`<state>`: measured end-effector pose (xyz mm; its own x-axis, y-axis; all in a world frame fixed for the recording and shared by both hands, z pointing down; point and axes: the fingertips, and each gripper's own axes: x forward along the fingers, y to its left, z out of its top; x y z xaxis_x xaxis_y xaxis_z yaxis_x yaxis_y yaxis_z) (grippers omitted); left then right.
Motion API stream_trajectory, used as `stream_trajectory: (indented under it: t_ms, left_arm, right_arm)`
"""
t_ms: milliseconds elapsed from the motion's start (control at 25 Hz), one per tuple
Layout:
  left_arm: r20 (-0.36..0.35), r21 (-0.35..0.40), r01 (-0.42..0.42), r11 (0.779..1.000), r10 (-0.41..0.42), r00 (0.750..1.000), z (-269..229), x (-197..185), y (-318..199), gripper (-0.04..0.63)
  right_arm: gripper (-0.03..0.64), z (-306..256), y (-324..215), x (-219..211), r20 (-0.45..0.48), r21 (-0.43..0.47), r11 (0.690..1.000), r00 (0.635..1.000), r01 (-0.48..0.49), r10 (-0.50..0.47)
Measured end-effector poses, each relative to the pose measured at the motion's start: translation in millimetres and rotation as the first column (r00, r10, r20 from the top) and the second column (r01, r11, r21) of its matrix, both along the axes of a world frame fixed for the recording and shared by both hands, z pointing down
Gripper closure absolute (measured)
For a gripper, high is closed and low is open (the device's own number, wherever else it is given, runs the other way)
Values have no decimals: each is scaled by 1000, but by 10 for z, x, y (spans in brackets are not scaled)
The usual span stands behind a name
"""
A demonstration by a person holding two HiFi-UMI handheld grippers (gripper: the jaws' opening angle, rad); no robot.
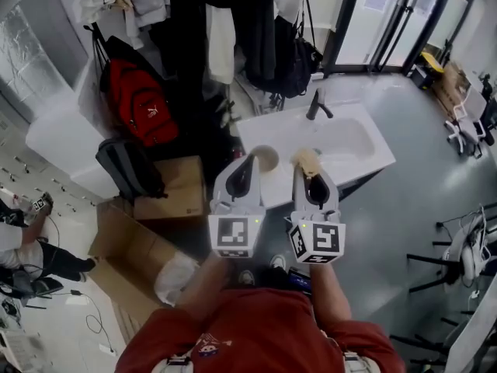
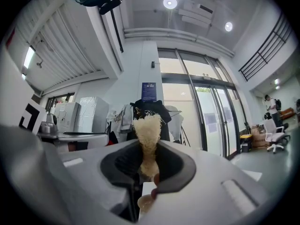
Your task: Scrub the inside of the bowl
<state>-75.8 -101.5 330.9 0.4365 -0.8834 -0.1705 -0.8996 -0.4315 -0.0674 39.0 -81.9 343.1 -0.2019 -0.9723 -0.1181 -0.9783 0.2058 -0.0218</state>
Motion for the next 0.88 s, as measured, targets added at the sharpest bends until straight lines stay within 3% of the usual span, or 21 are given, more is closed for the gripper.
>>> stream_trajectory:
  t_ms: [520, 880]
  left_arm:
    - [11, 26, 65, 998, -65, 998, -171, 496, -782, 589]
    - [87, -20, 147, 989, -145, 986, 71, 697, -1163, 589]
  right_arm:
    - [541, -207, -882, 580, 18, 51, 997, 998, 58, -59]
    - [541, -76, -1278, 799, 41, 25, 990, 990, 137, -138]
